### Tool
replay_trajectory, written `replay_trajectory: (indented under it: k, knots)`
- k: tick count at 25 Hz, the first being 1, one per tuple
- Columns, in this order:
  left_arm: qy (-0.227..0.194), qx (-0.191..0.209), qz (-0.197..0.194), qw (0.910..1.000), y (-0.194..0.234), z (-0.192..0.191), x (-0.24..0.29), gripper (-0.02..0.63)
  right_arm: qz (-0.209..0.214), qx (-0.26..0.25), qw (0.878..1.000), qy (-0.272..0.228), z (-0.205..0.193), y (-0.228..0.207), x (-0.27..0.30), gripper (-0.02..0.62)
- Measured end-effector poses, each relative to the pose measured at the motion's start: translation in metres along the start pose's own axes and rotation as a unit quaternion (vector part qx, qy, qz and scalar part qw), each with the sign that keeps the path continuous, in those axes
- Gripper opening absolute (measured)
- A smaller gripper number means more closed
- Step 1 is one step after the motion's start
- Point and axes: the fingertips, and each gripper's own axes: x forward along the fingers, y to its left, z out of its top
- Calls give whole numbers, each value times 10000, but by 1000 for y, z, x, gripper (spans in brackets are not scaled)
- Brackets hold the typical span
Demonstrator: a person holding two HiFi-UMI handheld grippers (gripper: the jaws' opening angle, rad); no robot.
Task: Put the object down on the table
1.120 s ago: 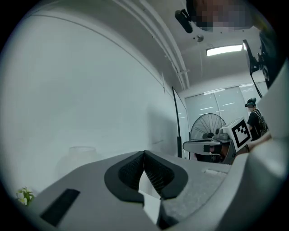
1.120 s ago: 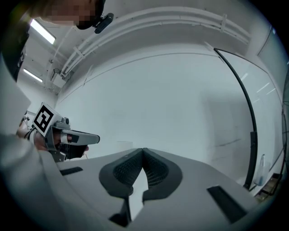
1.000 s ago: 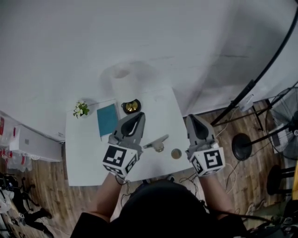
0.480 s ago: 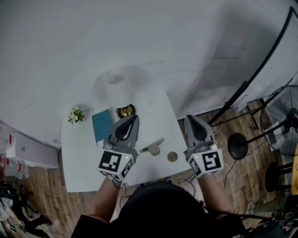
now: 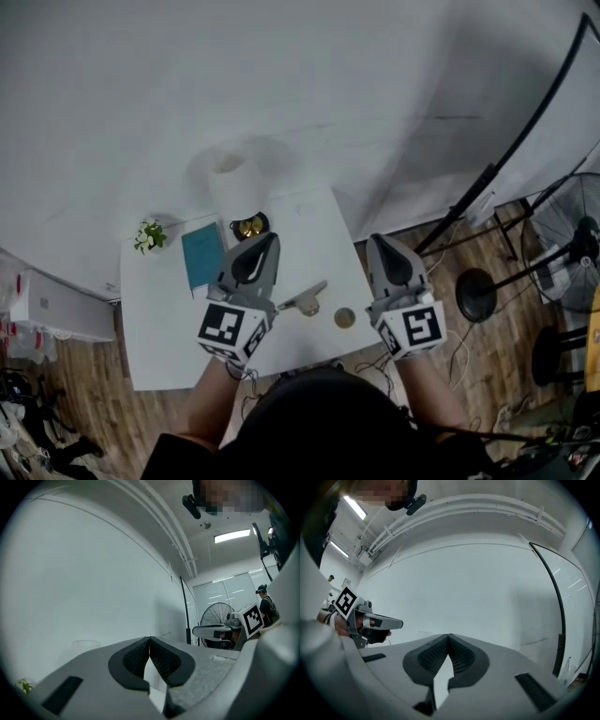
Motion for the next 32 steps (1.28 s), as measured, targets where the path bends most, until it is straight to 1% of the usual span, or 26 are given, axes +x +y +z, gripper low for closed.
replay_trajectory:
  k: [4, 16, 23, 32]
  knots:
    - [-11, 31, -12, 10000, 0, -1, 0, 5, 24, -21, 10000, 20, -1, 2, 0, 5]
    - [54, -108, -34, 9999, 4, -8, 2, 5, 128, -126, 9998, 28, -1, 10, 6, 3]
    - [93, -172, -48, 9998, 9, -16, 1, 5, 115, -81, 9999, 86, -5, 13, 9, 4]
    - [119, -308, -83, 9994, 15, -23, -6, 6, 85, -152, 9997, 183, -9, 23, 11, 4]
